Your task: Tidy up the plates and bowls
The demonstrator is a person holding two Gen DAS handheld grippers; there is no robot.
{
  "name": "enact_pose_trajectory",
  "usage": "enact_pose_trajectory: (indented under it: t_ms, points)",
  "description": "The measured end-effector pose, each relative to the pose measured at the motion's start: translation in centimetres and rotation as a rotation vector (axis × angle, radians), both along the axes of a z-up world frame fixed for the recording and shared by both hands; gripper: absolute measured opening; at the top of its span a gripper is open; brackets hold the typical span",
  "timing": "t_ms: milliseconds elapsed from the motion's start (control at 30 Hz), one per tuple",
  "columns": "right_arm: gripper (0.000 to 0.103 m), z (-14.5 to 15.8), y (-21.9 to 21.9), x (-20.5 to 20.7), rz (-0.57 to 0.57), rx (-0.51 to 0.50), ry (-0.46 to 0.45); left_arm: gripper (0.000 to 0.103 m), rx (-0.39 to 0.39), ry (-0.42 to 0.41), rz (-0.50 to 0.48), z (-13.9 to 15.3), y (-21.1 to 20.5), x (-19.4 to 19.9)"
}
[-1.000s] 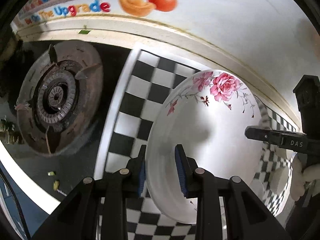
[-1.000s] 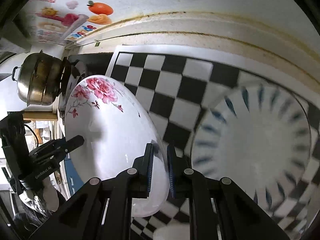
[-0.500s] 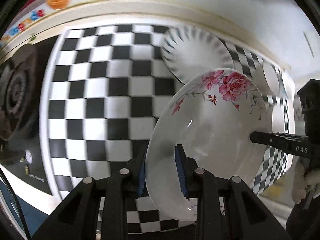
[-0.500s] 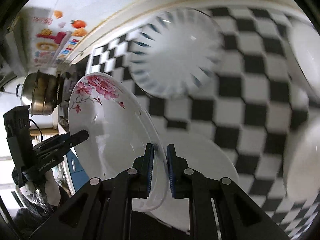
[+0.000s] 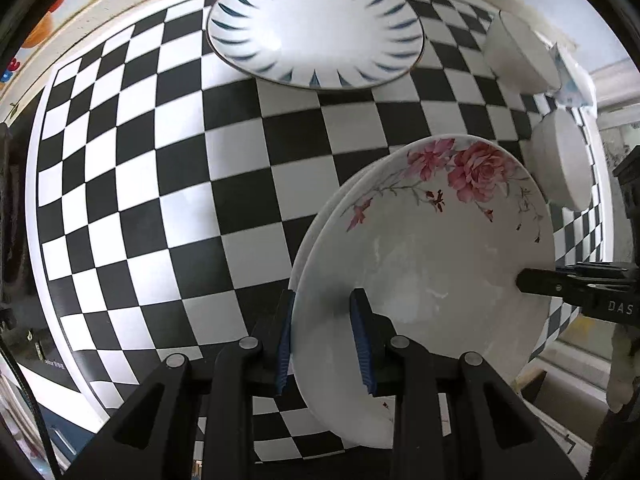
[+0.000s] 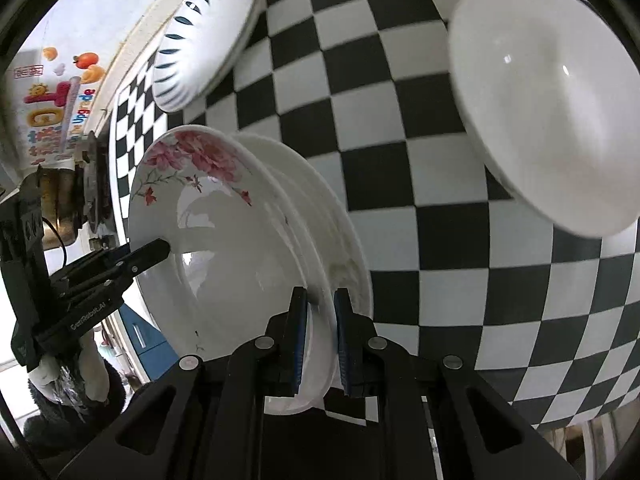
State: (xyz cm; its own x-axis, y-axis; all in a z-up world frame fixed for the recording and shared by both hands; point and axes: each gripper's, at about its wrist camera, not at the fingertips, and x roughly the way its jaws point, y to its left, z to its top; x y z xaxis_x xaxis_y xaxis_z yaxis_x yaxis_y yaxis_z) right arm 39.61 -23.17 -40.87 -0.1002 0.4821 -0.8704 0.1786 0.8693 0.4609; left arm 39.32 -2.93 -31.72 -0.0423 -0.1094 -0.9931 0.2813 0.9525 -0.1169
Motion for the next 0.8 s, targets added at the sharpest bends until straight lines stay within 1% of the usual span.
enact_pose_trajectory:
  t_ms: [267,367,533,633,800]
  points:
    - [0.015,-1.3,0.6,-0.5,0.023,-0.016,0.013,0.025,0.104,-0.045,-0.058,-0.4,-1.6,-0.2]
    - [0.015,-1.2,1.6,0.0,0.041,-0.035,0.015,0.025,0.134,-0.046,-0.062,-0.8,-2.1,-0.2]
    - [0.015,-1.1,2.2,0.8,0.053,-0.059,0.034,0.025,0.144,-0.04,-0.063,-1.2,-2.4,-0.6]
    - [0.018,-1.0,2.6,1.1,0.063,-0.063,0.052,0.025,0.153,-0.045,-0.066,-1.5,-2.7,-1.4]
    - [0.02,-1.1,3.3,1.7,0.078,-0.085,0.081,0.025,0.135,-0.036,-0.048,-1.5,-3.0,-1.4]
